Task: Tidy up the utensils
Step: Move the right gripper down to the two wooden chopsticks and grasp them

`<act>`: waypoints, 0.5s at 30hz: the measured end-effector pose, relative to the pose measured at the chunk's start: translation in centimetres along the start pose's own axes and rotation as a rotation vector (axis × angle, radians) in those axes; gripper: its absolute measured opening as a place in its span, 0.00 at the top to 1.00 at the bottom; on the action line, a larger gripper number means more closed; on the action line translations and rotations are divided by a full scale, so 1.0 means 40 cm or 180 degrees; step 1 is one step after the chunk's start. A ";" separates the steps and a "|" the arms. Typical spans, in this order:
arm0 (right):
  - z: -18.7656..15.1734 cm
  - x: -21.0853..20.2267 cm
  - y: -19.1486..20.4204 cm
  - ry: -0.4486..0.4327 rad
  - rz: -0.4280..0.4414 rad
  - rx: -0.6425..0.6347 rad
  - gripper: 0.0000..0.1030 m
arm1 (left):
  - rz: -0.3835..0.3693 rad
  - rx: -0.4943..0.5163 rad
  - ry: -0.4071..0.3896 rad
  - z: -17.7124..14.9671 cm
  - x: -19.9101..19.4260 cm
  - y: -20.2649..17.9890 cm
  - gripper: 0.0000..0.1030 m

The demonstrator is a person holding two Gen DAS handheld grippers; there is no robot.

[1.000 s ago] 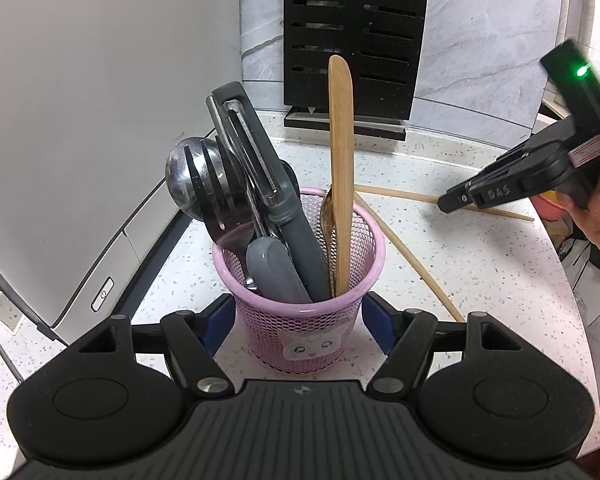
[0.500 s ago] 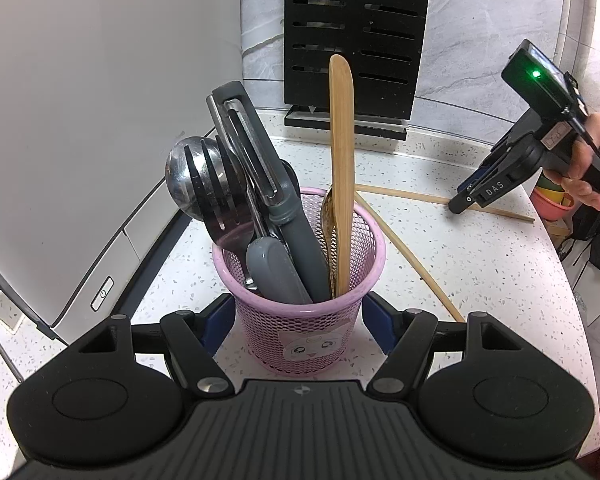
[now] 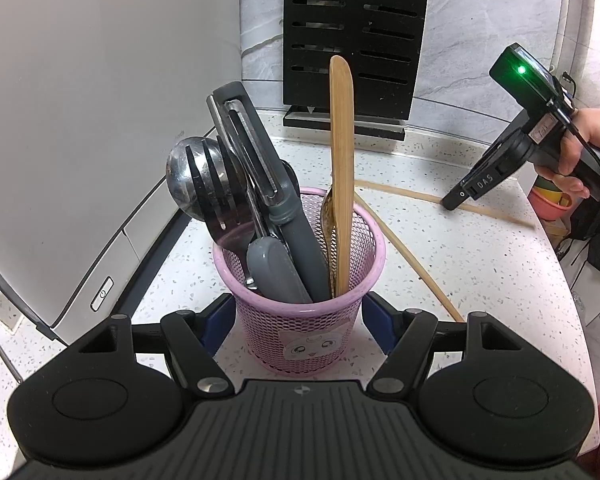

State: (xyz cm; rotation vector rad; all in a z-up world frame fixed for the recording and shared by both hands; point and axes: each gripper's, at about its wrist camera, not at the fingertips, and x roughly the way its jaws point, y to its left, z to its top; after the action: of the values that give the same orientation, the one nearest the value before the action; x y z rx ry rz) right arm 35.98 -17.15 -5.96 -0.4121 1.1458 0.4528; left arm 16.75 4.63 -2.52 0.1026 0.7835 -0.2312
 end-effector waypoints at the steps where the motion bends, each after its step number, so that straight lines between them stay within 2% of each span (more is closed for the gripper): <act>1: -0.001 -0.001 0.010 0.0004 -0.0035 -0.0033 0.95 | 0.0000 0.0000 0.0000 0.000 0.000 0.000 0.21; 8: 0.009 -0.010 0.054 0.0034 0.0027 0.0155 0.98 | -0.0004 -0.0008 -0.0003 -0.001 -0.001 0.001 0.21; 15: 0.048 -0.006 0.069 0.0071 0.0213 0.0664 0.98 | -0.0007 -0.0015 0.0008 0.001 -0.003 0.001 0.21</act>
State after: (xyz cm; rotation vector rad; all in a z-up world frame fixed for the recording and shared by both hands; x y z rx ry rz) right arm 35.88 -13.83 -5.27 -0.1984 1.2179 0.3830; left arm 16.70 4.67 -2.40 0.0975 0.7866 -0.2314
